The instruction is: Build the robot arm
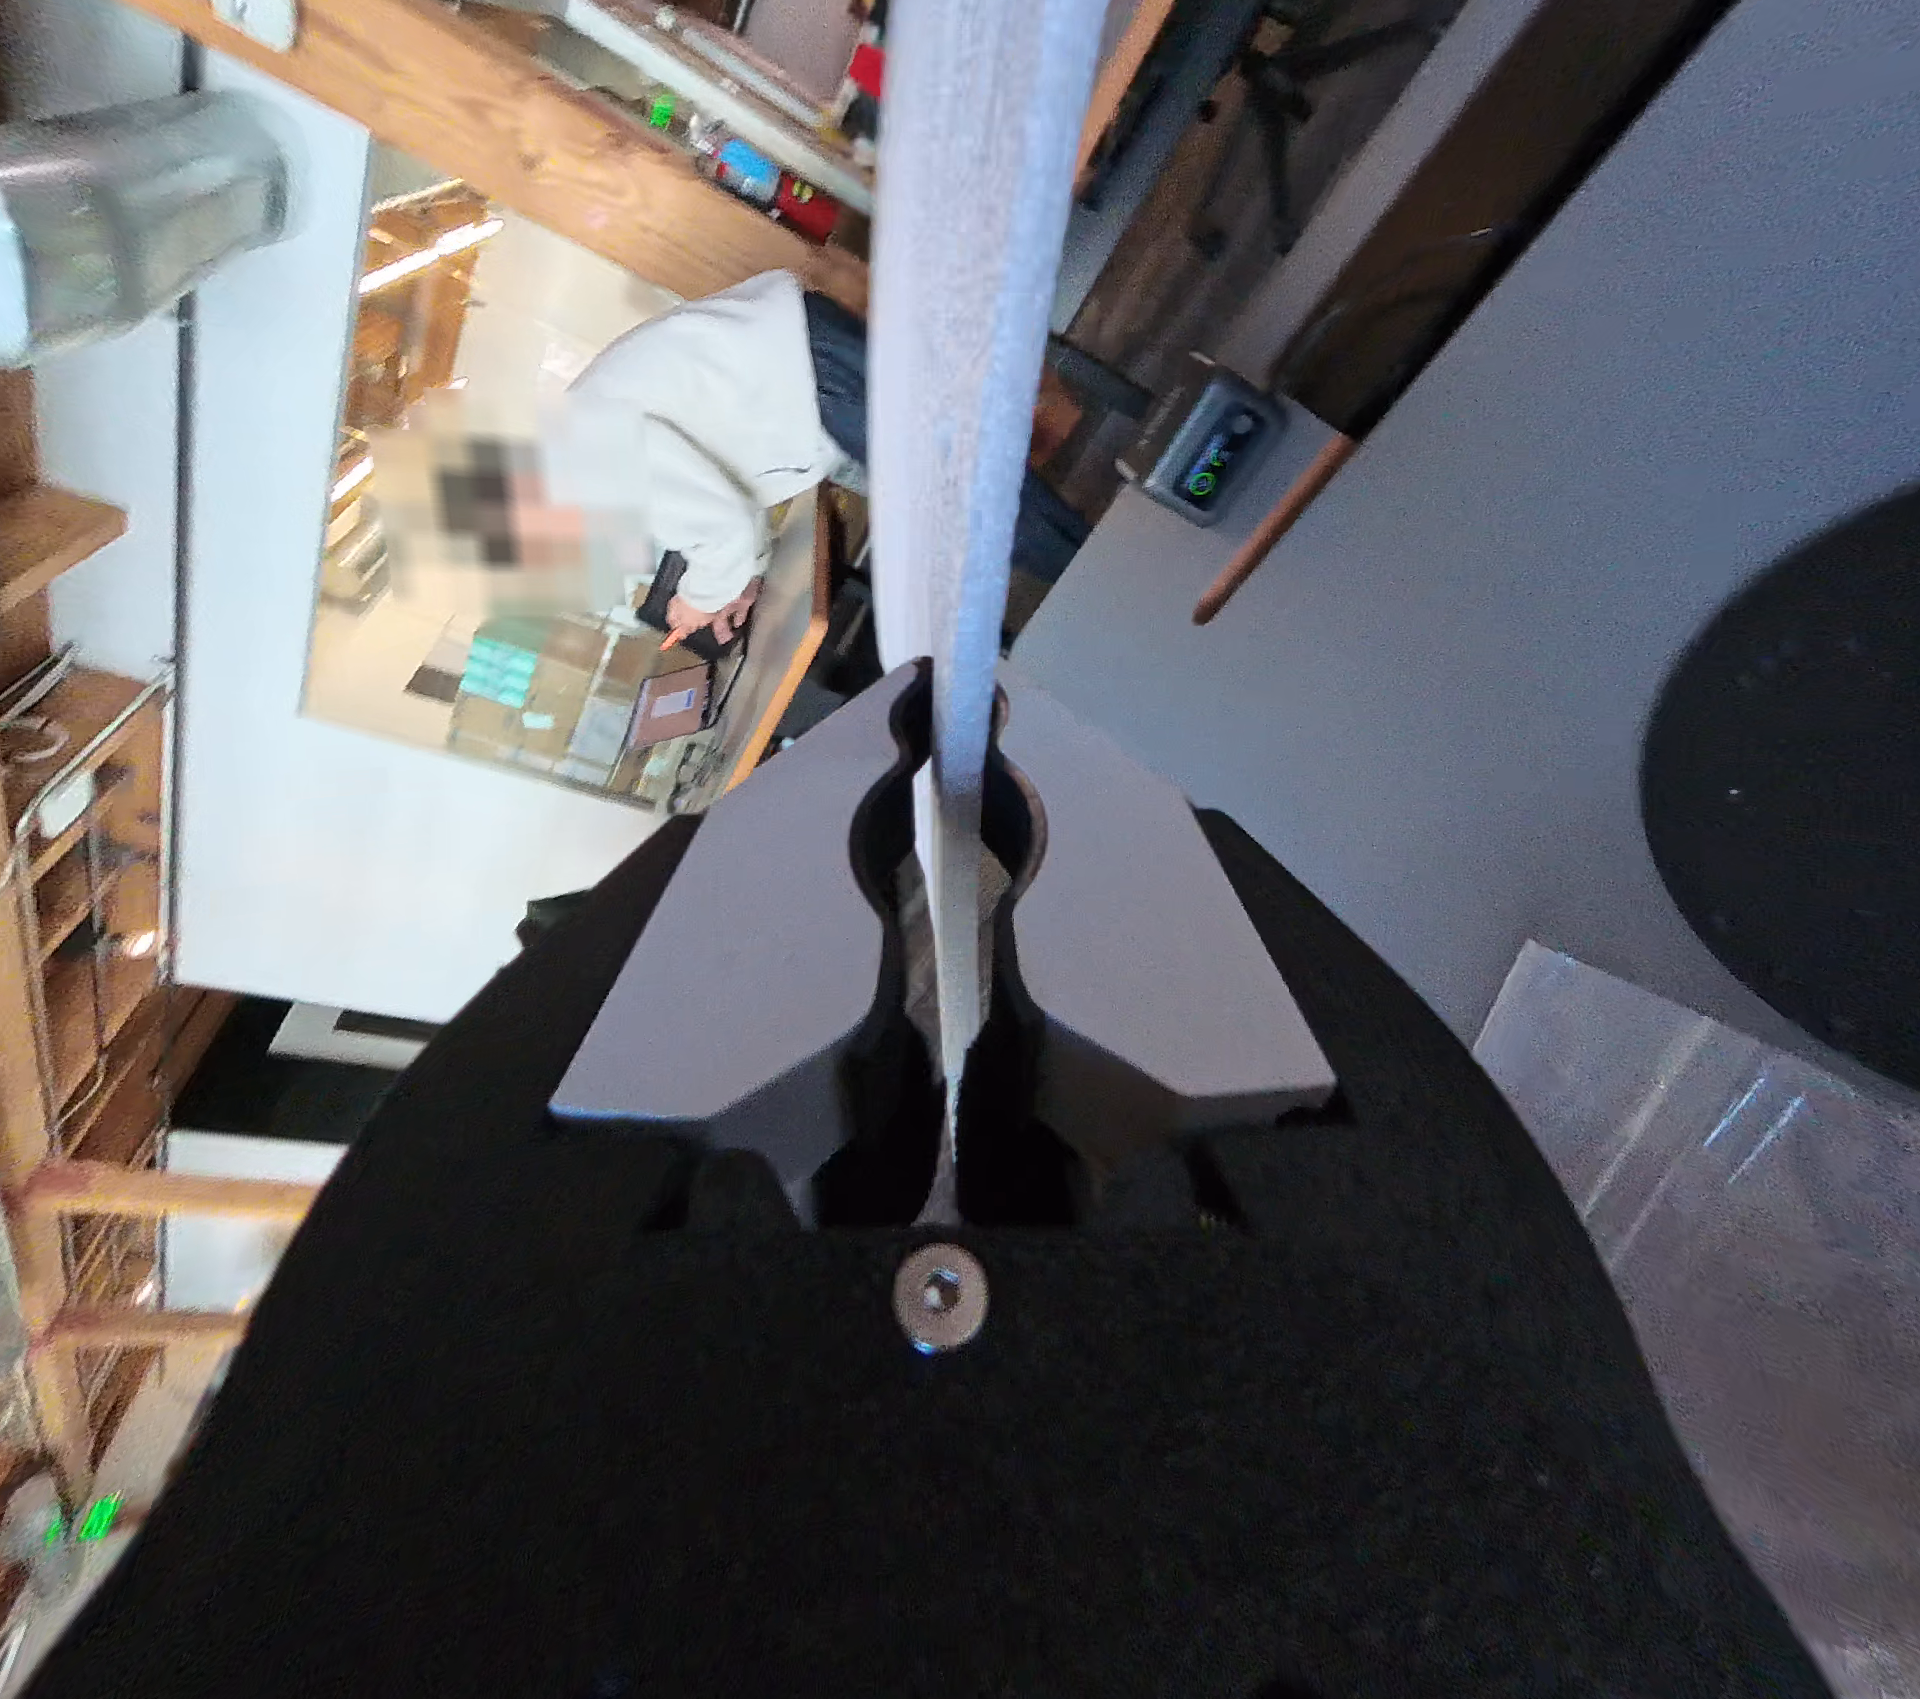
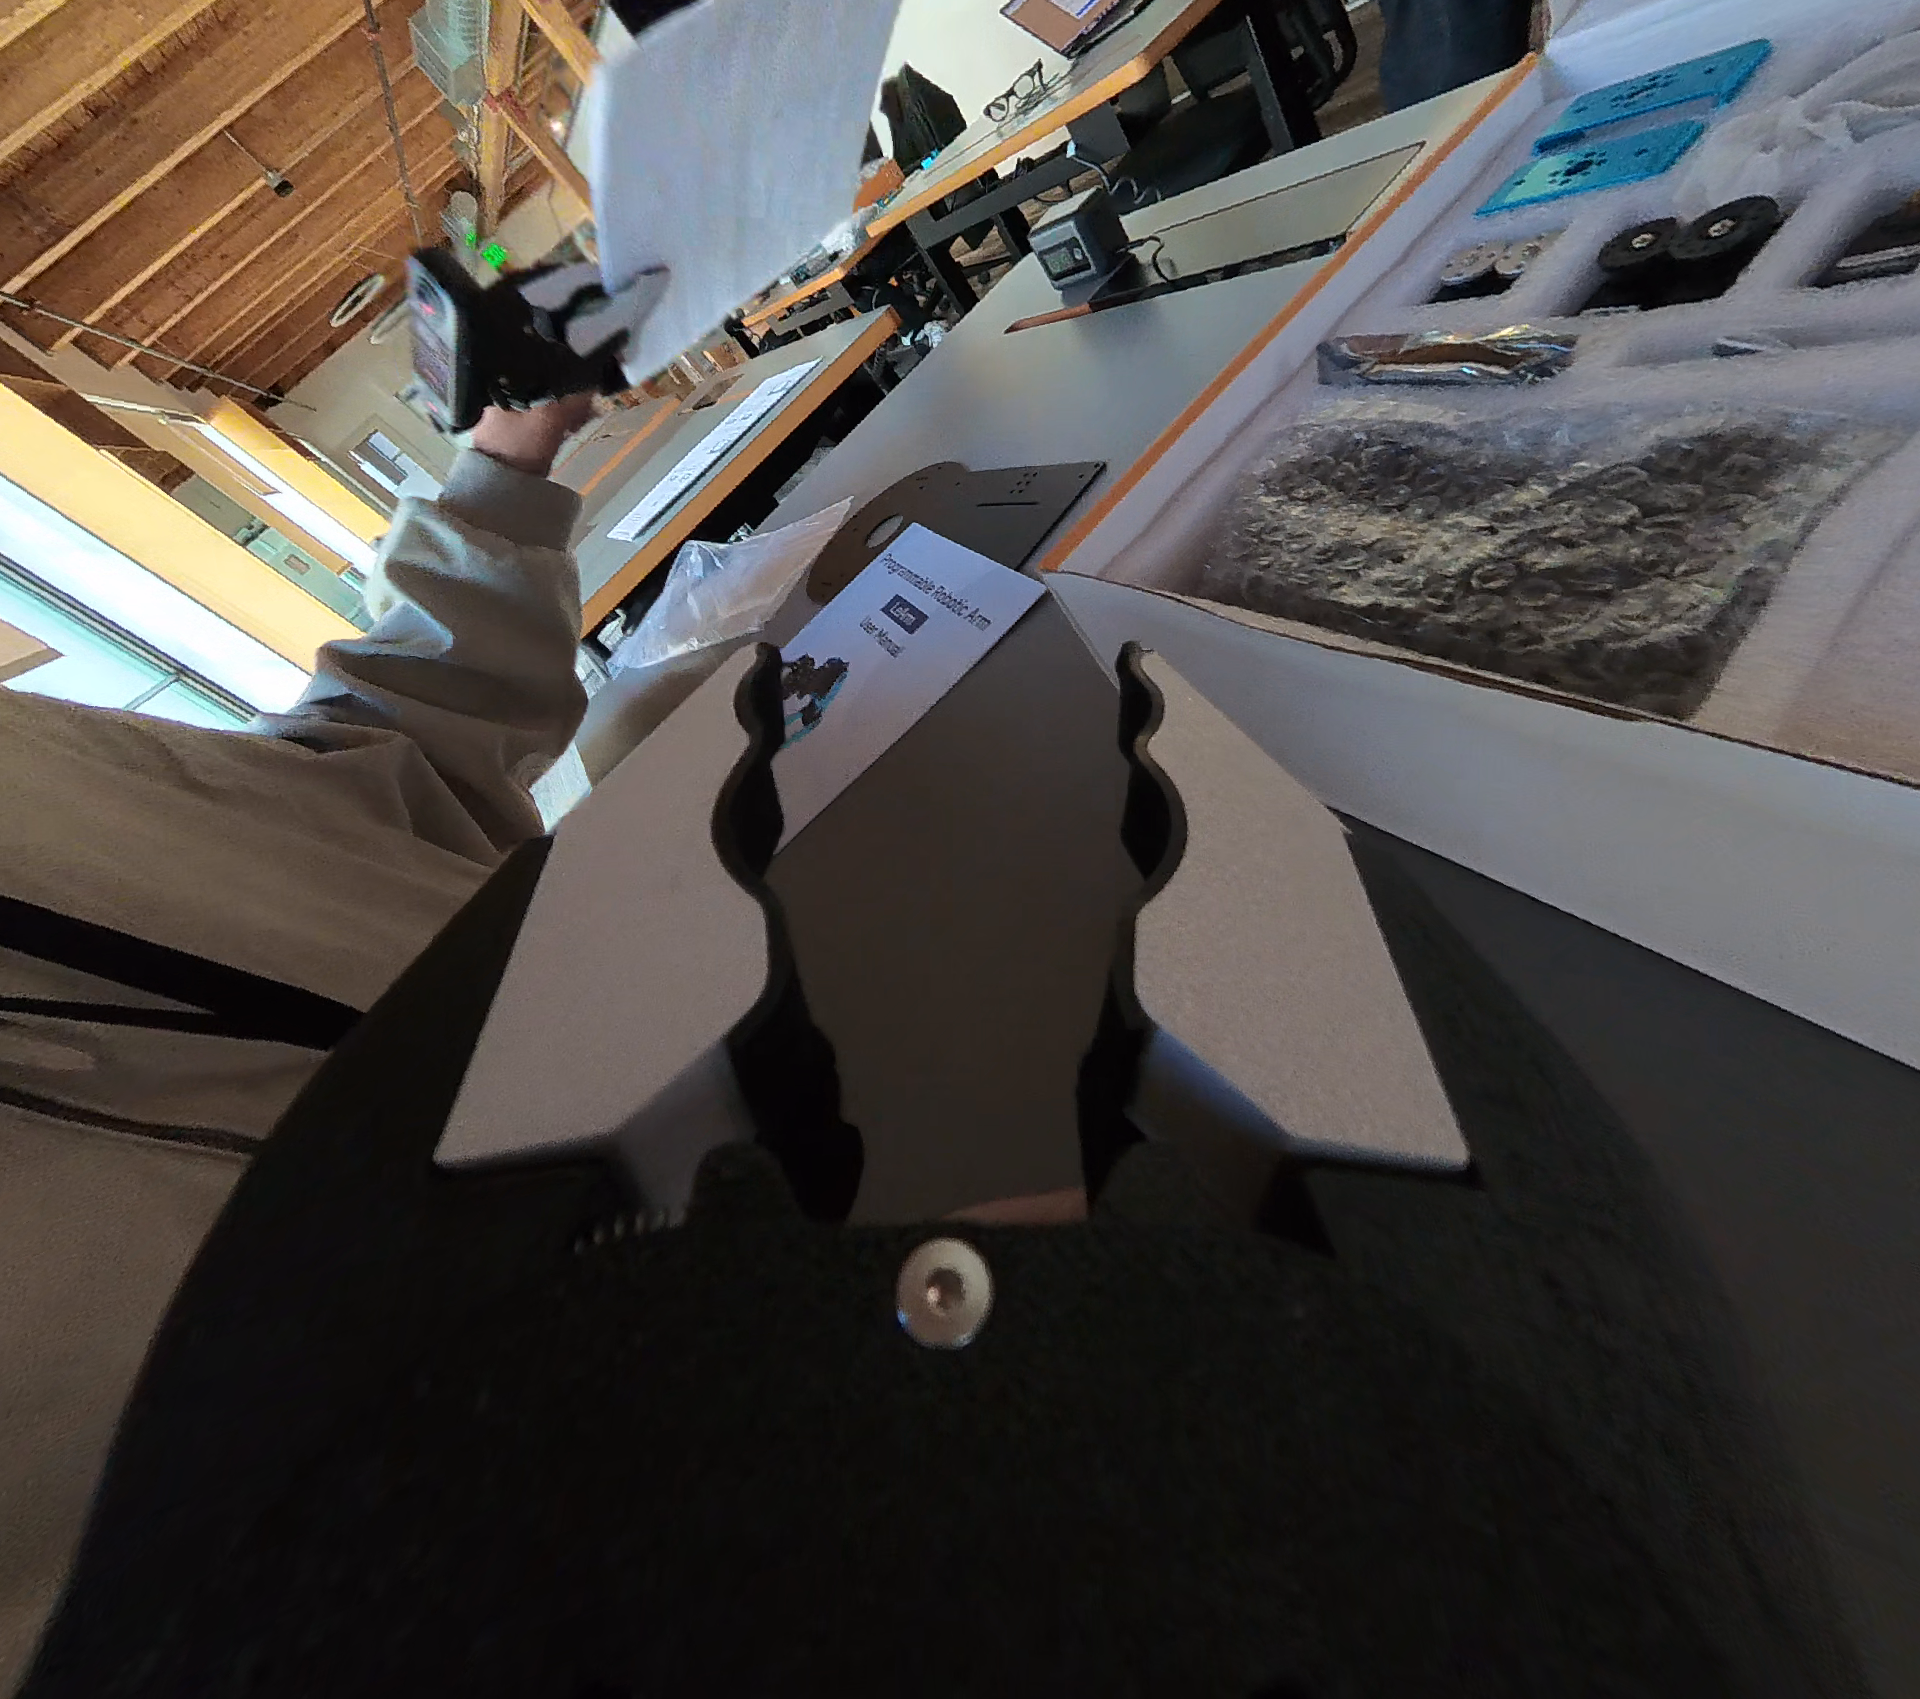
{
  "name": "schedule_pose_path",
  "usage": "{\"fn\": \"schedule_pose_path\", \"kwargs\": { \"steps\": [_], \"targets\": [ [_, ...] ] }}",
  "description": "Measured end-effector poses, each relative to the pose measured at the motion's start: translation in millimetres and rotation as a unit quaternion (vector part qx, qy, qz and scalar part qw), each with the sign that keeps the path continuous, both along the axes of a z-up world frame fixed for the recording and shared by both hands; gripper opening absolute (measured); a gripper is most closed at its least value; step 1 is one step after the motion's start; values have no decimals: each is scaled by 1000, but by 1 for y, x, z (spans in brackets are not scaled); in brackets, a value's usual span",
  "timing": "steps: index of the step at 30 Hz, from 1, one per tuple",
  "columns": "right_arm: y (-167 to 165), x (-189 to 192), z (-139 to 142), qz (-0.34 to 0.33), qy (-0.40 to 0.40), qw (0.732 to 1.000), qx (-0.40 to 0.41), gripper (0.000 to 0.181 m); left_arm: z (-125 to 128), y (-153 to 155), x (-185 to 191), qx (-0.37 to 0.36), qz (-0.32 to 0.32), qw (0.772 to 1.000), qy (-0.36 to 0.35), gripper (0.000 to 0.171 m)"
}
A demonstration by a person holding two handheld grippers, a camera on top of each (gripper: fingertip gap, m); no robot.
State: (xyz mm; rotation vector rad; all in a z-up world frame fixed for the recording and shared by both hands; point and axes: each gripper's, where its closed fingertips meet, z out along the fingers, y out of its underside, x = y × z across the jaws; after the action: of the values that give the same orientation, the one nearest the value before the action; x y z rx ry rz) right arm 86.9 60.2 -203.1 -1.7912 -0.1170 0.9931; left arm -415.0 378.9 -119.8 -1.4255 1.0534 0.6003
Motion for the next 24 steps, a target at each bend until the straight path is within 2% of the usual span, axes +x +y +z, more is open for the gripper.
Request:
{"fn": "schedule_pose_path", "kwargs": {
  "steps": [3,7,9,12,16,18,20,22,24],
  "targets": [
    [4,-5,4,1,17,1000,4,64,-33,12,7,-44,-12,999,9,4],
    [9,-11,7,-1,27,1000,4,63,-73,22,21,-88,-15,992,93,4],
    [9,-15,9,0,23,1000,7,63,-87,27,10,-85,-7,986,140,4],
    [9,-16,9,-4,22,1000,9,63,-101,16,19,-110,-54,985,120,4],
    [11,-16,11,-6,43,999,11,62,-109,-4,78,-124,-87,983,103,4],
    [11,-17,14,-6,50,999,13,62,-107,-4,111,-130,-95,983,82,4],
    [10,-20,15,-4,47,999,15,62,-90,10,134,-139,-91,985,43,4],
    [7,-21,15,0,39,999,13,62,-59,31,154,-150,-91,984,-23,4],
    [4,-20,13,1,31,999,11,62,-19,57,163,-117,-68,989,-54,4]
  ]
}}
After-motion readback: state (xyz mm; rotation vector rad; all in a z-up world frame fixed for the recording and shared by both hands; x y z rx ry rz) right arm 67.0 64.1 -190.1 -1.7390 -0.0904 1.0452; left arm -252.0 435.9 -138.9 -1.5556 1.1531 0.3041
